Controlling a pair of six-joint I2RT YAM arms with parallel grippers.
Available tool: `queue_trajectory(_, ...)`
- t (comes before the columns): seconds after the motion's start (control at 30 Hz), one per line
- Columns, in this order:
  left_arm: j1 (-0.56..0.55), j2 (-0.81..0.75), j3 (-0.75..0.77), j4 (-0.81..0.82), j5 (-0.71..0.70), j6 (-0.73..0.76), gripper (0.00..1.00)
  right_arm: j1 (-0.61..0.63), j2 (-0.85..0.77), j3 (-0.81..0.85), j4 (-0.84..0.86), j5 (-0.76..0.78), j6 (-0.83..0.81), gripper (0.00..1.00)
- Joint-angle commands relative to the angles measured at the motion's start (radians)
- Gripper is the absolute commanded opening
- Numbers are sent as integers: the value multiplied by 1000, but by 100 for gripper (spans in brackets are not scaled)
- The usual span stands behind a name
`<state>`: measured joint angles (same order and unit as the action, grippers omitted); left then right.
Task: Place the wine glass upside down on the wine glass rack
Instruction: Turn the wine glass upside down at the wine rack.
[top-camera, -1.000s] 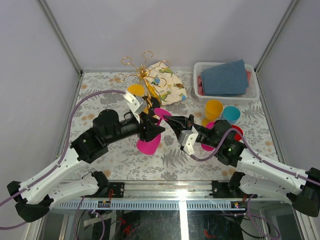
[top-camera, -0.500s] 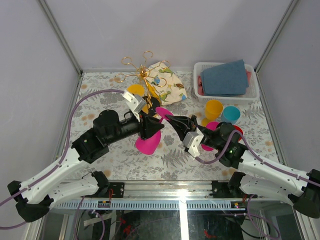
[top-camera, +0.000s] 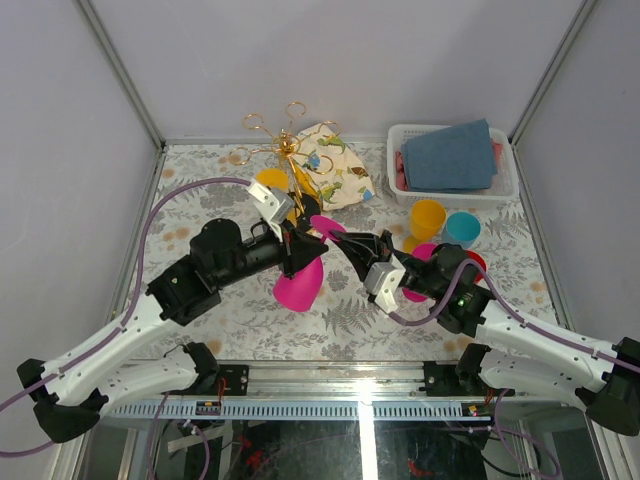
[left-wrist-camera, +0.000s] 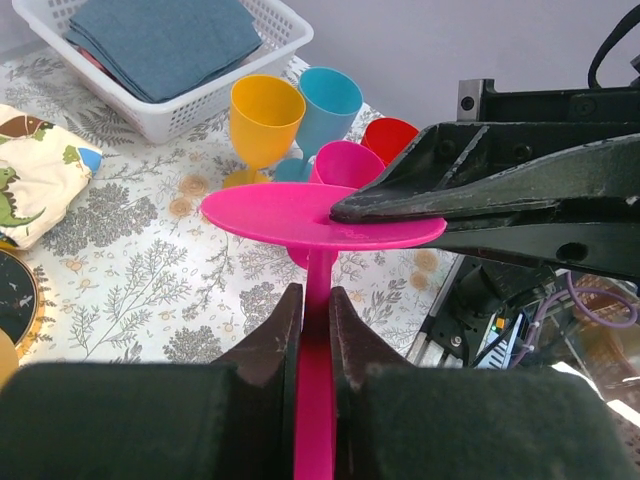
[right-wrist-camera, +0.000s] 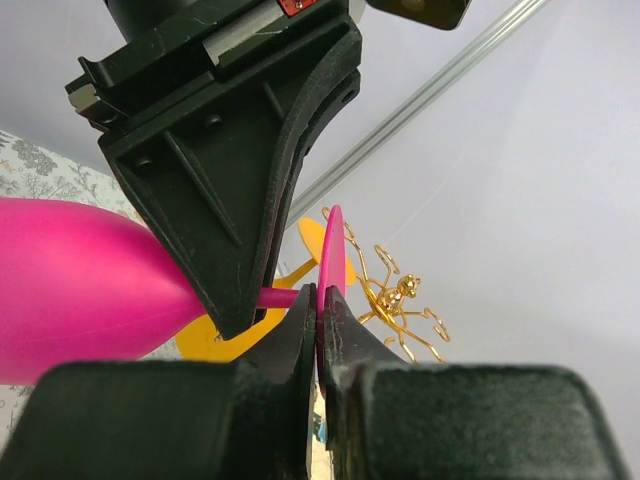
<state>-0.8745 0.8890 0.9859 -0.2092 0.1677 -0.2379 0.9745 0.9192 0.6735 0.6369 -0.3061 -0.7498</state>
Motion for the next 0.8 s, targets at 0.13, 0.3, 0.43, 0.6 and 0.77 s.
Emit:
queue_trajectory(0.13, -1, -37, -48, 111, -81, -36, 0, 12, 5, 63, 1, 26, 60, 19)
queue_trajectory(0.3, -1, -69, -62, 54, -140, -4, 0, 12, 6, 104, -92, 55, 95, 45)
queue_trajectory(0.43, -1, -123, -85, 29, -186, 14, 0, 11, 0, 94, -105, 82, 109, 52)
queue_trajectory(0.6, -1, -218, -118, 3, -262, 52, 0, 11, 0, 105, -114, 152, 172, 56)
queue_trajectory(0.77, -1, -283, -108, -71, -381, 76, 0, 9, 73, 268, -339, 289, 318, 57)
